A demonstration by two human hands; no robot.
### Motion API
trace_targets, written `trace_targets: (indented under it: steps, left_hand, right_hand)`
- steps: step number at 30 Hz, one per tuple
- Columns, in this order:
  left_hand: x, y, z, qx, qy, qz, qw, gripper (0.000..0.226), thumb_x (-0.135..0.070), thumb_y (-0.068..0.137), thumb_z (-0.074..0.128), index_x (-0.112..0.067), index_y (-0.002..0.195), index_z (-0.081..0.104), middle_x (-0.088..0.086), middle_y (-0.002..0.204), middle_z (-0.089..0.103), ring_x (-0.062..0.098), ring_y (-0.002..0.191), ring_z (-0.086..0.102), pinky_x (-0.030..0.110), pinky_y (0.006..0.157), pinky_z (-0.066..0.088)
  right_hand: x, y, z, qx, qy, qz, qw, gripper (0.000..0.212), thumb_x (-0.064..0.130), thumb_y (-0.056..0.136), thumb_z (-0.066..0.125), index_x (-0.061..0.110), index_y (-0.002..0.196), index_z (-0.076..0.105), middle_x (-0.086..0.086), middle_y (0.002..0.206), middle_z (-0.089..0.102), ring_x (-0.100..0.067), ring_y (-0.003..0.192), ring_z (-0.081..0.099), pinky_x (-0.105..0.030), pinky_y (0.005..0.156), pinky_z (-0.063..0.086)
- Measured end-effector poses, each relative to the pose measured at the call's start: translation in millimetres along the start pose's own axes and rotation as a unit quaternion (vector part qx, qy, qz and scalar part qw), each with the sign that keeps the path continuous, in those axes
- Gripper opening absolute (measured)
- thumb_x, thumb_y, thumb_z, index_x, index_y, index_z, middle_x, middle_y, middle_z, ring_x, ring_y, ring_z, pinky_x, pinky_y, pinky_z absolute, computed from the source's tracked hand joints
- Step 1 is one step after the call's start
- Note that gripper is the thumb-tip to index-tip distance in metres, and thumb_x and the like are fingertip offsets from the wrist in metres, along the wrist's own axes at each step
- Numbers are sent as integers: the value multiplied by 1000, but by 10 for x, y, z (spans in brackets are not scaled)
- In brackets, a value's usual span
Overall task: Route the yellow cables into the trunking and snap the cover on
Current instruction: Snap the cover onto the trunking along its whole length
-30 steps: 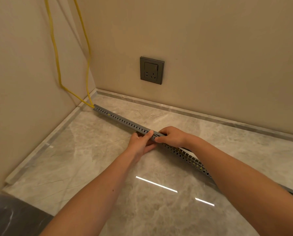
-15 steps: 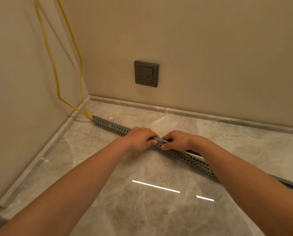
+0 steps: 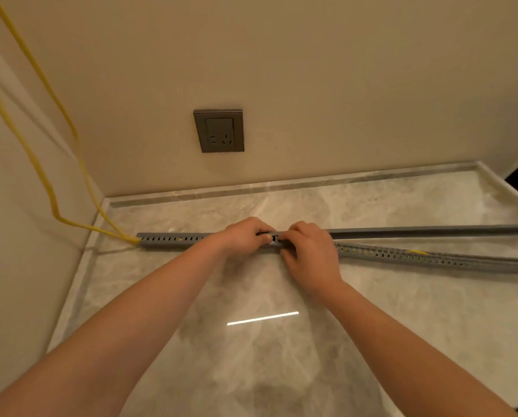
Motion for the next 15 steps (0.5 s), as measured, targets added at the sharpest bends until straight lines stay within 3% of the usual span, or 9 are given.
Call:
trace_targets:
  steps: [2, 5, 8, 15]
  left_hand:
    - [31, 16, 12, -18, 13, -6, 1000, 27, -26, 96, 49, -31, 114, 69, -8, 83, 63, 18, 91, 54, 37, 90, 46]
    - [47, 41, 10, -66, 7, -27, 997, 27, -30, 94, 50, -35, 113, 69, -6, 105, 70, 23, 112, 55, 42, 96, 47]
    - [68, 85, 3, -59, -55, -62, 995, 25, -30, 91, 55, -33, 109, 72, -5, 112, 70, 18, 108, 60, 40, 96, 49]
    - [98, 138, 34, -56, -107, -97, 988, 24, -26, 86, 58, -34, 101, 74, -9, 108, 71, 14, 103, 63, 39, 96, 50]
  right_hand:
    - [23, -33, 18, -8, 8, 29, 1000, 28, 22, 80, 68, 23, 108, 66, 5, 95, 63, -19, 87, 56, -35, 75, 43]
    - [65, -56, 95, -9, -16, 33, 999, 32, 23, 79, 68, 25, 111, 67, 5, 95, 59, -20, 87, 54, -34, 76, 42]
    - [89, -31, 130, -9, -27, 43, 999, 30, 25, 77, 69, 23, 107, 68, 3, 95, 58, -20, 89, 53, -34, 77, 43]
    - [127, 78, 208, 5, -36, 38, 999, 21, 22, 76, 74, 12, 94, 66, -4, 94, 61, -25, 87, 54, -36, 70, 46]
Point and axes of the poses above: each hand's wrist, its own y-axis towards the middle knuckle, its own z-axis out of the palm, x = y × z, the point moved 4 cm from there along y, towards the middle knuckle
